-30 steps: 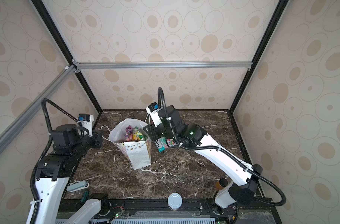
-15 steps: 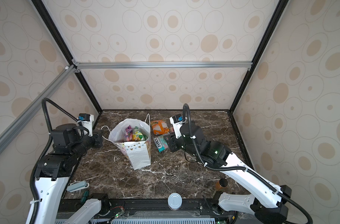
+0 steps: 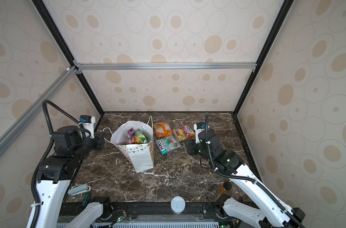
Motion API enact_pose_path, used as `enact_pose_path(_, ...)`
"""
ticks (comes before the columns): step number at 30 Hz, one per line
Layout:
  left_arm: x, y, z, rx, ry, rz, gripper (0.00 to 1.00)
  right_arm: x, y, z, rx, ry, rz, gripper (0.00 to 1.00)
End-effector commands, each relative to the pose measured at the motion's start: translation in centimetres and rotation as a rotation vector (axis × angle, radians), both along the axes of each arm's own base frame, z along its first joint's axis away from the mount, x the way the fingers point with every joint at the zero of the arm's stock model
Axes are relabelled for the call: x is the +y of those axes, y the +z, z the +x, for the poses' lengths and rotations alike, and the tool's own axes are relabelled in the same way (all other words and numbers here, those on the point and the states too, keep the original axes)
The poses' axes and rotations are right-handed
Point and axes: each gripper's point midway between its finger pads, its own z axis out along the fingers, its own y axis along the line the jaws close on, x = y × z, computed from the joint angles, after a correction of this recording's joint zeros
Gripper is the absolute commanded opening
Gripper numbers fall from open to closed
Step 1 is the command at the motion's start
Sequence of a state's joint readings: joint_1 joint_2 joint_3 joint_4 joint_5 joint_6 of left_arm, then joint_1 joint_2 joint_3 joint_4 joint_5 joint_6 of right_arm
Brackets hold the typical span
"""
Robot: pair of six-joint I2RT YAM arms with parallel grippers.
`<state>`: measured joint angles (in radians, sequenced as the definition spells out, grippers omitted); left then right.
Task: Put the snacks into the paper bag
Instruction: 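Raise the right gripper out of the bag and move it back, then lower the open right gripper toward the teal Fox's Mint Blossom packet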
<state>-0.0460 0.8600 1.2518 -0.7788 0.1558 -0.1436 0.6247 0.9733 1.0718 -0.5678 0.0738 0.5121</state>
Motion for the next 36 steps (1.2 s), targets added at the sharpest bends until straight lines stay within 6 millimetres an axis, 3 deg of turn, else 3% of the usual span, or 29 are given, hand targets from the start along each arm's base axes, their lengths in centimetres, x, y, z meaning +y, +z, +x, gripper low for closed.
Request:
enact_pose_path(1,-0.1,1.9,0.2,-0.056,-0.001,-0.017,0.0,0.2,-1.3,0.8,0.041,0.0,0.051,0.41)
enact_pose_path(6,0.0,2.0,-0.1,-0.061,0.008,-0.015,0.0,-0.2,-4.3,2.1,0.099,-0.013,0.067,0.47)
enact_pose_path(14,0.0,1.9,-0.2,-0.053,0.009,-0.018,0.0,-0.4,-6.8,2.7,0.138,-0.018,0.006,0.5)
enact_pose_path(27,0.0,1.7,-0.2,-0.045,0.011,-0.02,0.0,1.3,-11.9,4.5,0.253,0.033,-0.05,0.62)
enact_pose_path(36,0.3,1.2,-0.2,-0.04,0.022,-0.015,0.0,1.8,-15.1,5.8,0.332,0.049,-0.051,0.64)
